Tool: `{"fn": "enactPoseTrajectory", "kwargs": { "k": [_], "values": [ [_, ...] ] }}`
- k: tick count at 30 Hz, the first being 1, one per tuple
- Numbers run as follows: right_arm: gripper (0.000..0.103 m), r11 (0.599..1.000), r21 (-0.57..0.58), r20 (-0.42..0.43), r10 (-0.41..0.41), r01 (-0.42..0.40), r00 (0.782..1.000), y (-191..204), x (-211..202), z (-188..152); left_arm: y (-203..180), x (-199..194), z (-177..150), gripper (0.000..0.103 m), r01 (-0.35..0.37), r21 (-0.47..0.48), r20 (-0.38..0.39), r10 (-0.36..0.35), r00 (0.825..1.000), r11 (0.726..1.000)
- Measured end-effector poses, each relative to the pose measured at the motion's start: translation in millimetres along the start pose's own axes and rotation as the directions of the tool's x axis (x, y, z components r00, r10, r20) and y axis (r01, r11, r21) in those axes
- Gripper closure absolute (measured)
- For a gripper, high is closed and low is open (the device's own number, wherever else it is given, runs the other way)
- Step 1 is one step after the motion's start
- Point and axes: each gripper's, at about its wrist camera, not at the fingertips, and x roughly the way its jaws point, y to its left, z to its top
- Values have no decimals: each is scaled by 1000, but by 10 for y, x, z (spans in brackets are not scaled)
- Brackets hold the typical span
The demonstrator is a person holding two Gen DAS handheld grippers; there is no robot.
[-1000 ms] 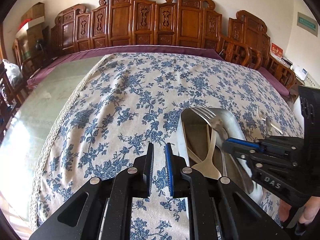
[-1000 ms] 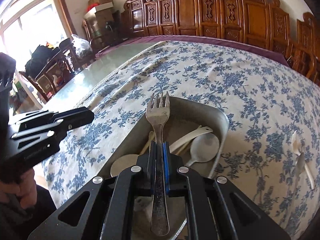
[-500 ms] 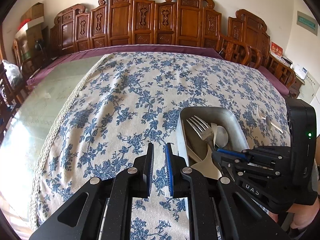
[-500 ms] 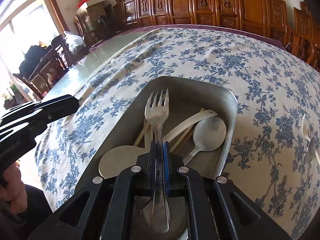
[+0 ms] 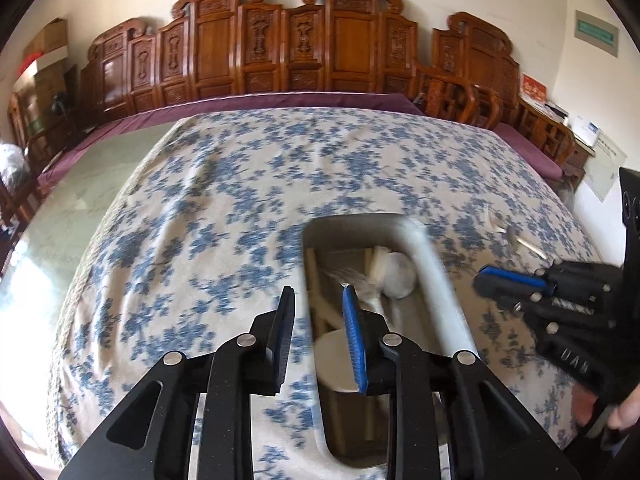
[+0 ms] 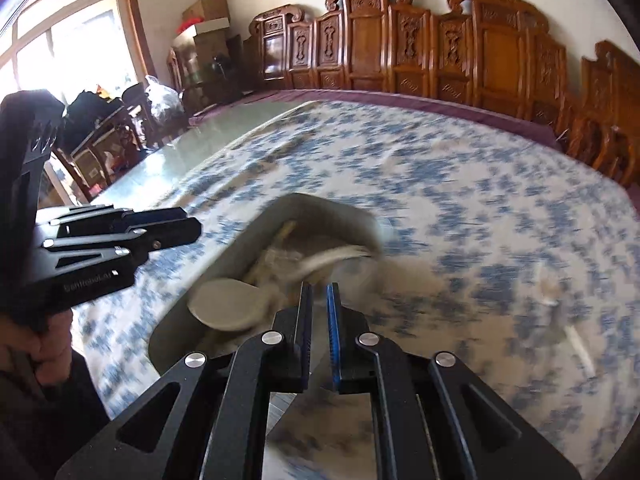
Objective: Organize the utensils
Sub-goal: 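Move the open right tool toward the remaining fork and spoon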
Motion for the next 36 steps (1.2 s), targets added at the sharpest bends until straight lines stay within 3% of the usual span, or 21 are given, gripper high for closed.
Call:
{"fn": "enactPoseTrajectory", "kwargs": {
  "k": [5, 13, 16, 22, 29, 36],
  "values": [
    [93, 995, -12, 10, -99, 99, 995, -499, -226, -136, -301, 42, -2, 64, 22, 50, 1, -22, 1000, 999],
    [93, 979, 82, 17, -191, 189, 982, -1387, -376, -355, -724, 105, -33, 62, 29, 97, -6, -28, 1000, 995],
    [85, 975, 112, 7, -193, 191, 981, -1650, -372, -475, -856, 126, -26, 62, 31, 106, -11, -30, 999, 994],
    [83, 975, 121, -10, -186, 185, 983, -1947, -306, -605, -1095, 249, 16, 62, 44, 115, -46, -39, 998, 992],
    [72, 971, 131, -10, -201, 201, 980, -2123, -308, -665, -1525, 488, 160, 62, 84, 158, -68, -74, 995, 984],
    [70, 956, 201, -34, -213, 216, 976, -2366, -301, -754, -1959, 927, 354, 62, 144, 176, -116, -125, 985, 974]
  ]
}}
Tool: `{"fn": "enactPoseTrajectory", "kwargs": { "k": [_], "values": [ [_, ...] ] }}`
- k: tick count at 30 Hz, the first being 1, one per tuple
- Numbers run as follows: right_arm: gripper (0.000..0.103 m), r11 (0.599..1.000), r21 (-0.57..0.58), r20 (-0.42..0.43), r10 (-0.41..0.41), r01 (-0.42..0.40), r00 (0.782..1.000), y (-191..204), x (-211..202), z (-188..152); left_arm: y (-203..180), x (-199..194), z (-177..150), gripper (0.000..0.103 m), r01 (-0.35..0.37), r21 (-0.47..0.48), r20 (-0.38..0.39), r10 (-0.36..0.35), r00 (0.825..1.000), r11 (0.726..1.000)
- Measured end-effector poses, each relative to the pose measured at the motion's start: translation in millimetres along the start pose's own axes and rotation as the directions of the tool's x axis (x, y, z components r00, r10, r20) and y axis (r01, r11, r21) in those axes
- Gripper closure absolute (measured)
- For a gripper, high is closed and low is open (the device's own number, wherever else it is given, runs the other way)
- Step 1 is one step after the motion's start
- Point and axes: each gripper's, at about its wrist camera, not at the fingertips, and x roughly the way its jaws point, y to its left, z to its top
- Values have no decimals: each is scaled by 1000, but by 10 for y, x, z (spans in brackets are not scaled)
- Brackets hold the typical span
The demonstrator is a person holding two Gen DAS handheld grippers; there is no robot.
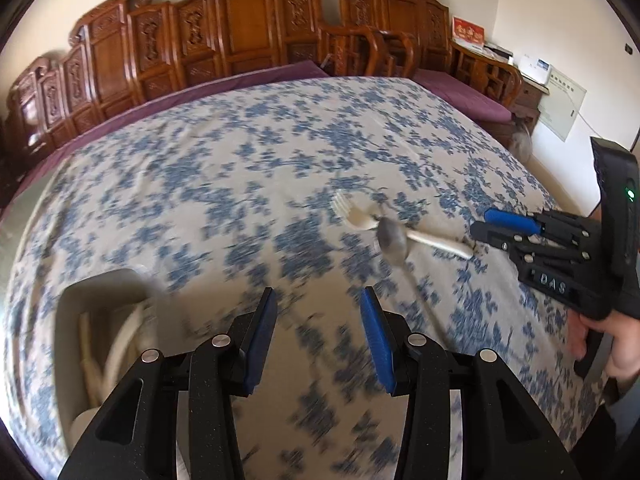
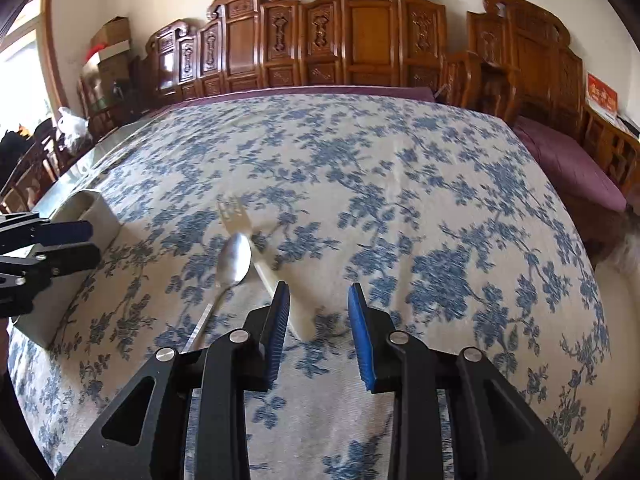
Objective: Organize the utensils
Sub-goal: 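Grasp the metal spoon with the left tool while the right tool grasps the white plastic fork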
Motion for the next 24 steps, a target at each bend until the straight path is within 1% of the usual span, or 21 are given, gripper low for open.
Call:
{"fn": "enactPoseTrajectory", "kwargs": {
  "k": [5, 10, 12, 16, 22, 24],
  "values": [
    [70, 999, 39, -11, 4, -3, 1000, -97, 22, -20, -149, 317, 193, 62, 31, -17, -28, -32, 999, 999],
    [70, 997, 73, -4, 25, -25, 1000, -157, 18, -6, -284, 536, 310, 65, 46, -8, -44, -46, 998, 999],
    [70, 996, 79, -4, 31, -31, 1000, -164, 23, -10, -324, 605, 333, 69, 46, -2, -50, -46, 998, 999],
    [70, 995, 88, -4, 40, -39, 999, -175, 23, -10, -362, 751, 369, 74, 58, -13, -69, -59, 996, 998],
    [70, 995, 93, 2, 46, -46, 999, -176, 17, 1, -380, 860, 383, 77, 79, -28, -80, -81, 994, 997],
    [70, 995, 93, 3, 46, -46, 999, -178, 16, 1, -388, 875, 387, 84, 87, -27, -79, -89, 993, 996]
  ]
}}
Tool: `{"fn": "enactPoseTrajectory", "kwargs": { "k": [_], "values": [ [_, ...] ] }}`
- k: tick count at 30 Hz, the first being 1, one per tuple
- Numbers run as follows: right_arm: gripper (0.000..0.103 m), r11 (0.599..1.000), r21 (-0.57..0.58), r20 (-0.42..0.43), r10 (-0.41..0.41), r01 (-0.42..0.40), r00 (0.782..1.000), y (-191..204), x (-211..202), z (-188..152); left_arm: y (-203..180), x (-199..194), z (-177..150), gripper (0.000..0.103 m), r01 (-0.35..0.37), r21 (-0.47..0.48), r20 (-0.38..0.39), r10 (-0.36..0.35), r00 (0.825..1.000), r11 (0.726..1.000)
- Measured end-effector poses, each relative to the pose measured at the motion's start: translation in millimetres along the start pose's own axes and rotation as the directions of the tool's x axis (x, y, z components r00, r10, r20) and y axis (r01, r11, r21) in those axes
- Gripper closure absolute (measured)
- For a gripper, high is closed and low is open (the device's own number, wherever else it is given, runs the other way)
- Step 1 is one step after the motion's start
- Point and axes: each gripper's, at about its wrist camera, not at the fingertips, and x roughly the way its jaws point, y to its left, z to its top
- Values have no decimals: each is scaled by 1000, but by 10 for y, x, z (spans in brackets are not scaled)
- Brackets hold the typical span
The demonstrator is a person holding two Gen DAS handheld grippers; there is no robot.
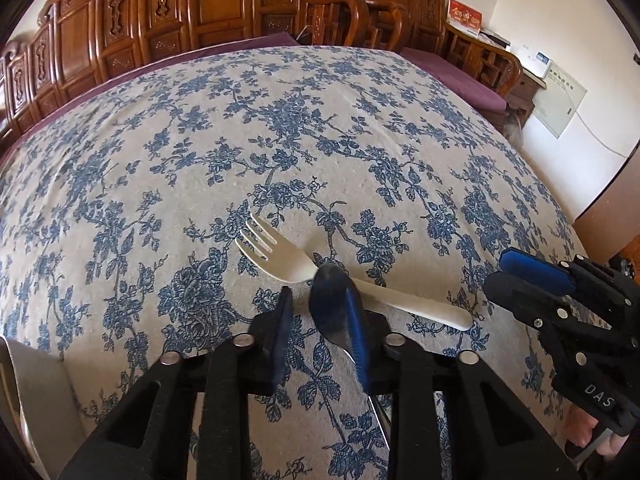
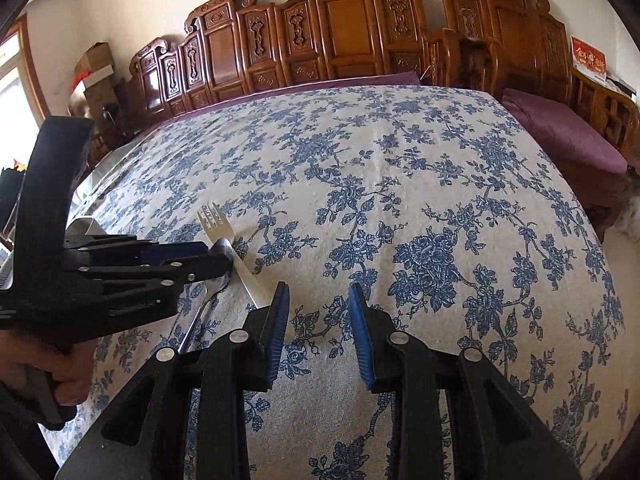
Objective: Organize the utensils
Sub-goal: 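Grasp the metal spoon with the left tool while the right tool grasps the white plastic fork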
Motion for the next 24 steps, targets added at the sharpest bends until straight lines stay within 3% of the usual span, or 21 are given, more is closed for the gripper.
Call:
{"fn": "enactPoseTrajectory", "kwargs": {
  "k": [9, 24],
  "values": [
    [70, 1000, 4, 1, 1, -1, 1000, 23, 29, 32, -38, -117, -23, 101, 24, 20, 20, -25, 999, 1000],
    [70, 997, -66, -34, 25, -27, 999, 298, 379, 223, 207, -690, -99, 103, -15, 36, 108, 11, 994, 999]
  ]
}}
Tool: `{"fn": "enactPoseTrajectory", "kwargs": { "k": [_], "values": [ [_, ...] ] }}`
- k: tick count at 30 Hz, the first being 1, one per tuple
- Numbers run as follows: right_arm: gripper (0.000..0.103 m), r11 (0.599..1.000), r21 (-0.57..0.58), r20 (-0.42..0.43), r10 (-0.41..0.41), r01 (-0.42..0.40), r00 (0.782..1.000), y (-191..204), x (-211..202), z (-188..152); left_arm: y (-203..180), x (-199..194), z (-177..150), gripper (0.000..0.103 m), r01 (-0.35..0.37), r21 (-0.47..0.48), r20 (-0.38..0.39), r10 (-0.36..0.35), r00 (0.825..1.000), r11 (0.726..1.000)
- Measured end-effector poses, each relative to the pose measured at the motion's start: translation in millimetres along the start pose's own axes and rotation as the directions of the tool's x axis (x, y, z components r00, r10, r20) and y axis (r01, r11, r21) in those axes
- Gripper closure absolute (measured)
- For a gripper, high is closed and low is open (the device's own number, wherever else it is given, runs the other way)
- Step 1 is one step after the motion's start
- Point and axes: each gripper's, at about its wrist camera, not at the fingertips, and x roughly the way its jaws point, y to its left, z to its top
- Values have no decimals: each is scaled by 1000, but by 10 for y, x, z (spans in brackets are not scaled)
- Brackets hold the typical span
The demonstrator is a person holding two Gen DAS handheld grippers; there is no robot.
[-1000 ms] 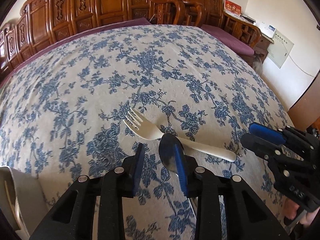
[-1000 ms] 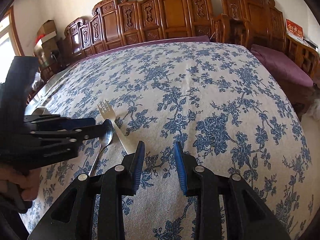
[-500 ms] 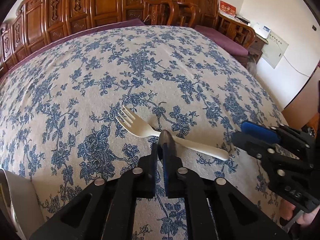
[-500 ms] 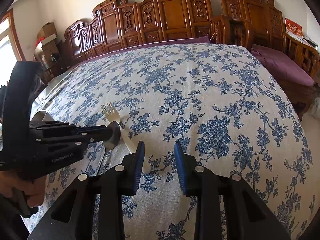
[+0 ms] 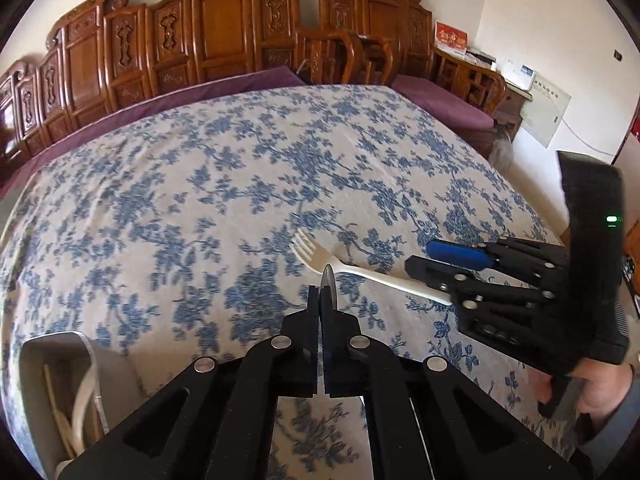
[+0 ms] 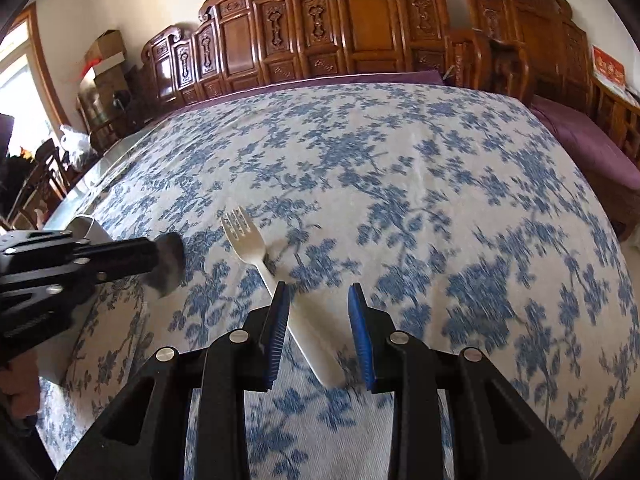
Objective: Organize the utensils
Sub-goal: 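Grasp the metal spoon with the left tool while the right tool grasps the white plastic fork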
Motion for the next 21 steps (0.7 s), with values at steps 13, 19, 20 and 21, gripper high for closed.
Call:
{"fn": "enactPoseTrajectory", "kwargs": {
  "k": [13, 19, 20, 21],
  "values": [
    [69, 991, -133, -89, -20, 8, 996, 322, 325, 131, 186, -263, -73, 103, -43, 19, 27, 42, 999, 999],
    [92, 981, -189, -100, -71, 51, 992, 389, 300, 88, 209, -424, -96, 103, -53, 22, 40, 52, 998, 998],
    [94, 980, -190, -103, -73, 53, 992, 388, 288, 77, 208, -460, -102, 103, -56, 24, 44, 55, 998, 998],
    [94, 980, -192, -105, -74, 53, 992, 392, 277, 62, 211, -521, -112, 103, -61, 28, 50, 60, 997, 998]
  ]
}}
